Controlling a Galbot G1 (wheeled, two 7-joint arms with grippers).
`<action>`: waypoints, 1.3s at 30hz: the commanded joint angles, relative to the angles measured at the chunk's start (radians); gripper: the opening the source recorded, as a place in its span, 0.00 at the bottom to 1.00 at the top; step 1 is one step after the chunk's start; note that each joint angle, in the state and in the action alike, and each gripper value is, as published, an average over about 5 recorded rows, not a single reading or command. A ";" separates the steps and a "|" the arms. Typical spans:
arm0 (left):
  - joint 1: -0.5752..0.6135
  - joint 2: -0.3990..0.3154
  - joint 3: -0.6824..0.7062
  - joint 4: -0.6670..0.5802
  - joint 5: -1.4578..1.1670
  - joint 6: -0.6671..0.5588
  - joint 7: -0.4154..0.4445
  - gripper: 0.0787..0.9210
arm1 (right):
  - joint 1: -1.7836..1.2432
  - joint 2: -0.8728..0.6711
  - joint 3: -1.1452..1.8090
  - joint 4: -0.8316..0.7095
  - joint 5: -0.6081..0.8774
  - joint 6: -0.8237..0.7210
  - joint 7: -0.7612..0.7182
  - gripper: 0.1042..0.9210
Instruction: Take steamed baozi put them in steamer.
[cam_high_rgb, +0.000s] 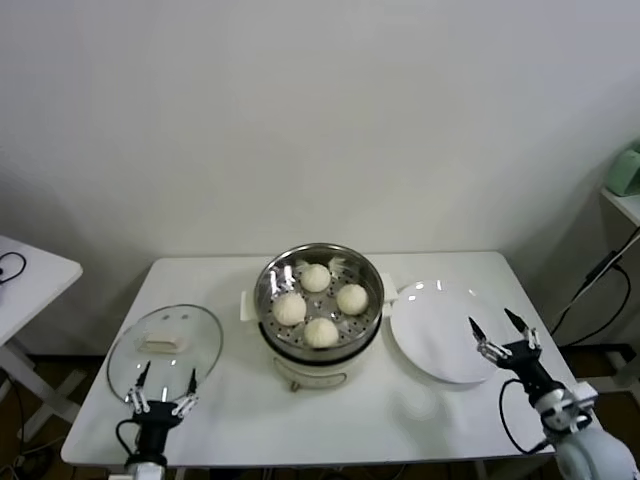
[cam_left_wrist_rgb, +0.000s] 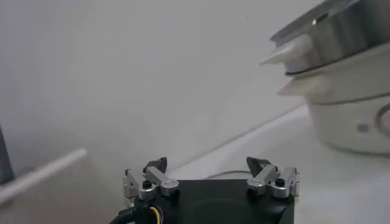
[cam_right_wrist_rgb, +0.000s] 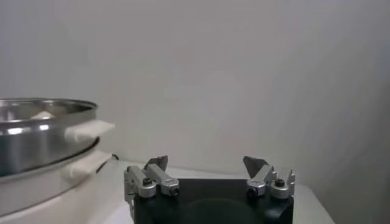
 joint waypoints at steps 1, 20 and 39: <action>-0.089 0.149 -0.080 0.122 0.568 -0.025 -0.244 0.88 | -0.131 0.087 0.068 -0.023 -0.004 0.055 0.004 0.88; -0.252 0.219 -0.068 0.426 0.951 -0.034 -0.422 0.88 | -0.081 0.121 0.028 -0.049 -0.003 0.061 0.024 0.88; -0.343 0.220 -0.054 0.488 0.978 -0.028 -0.389 0.88 | -0.080 0.120 0.034 -0.056 0.021 0.077 0.024 0.88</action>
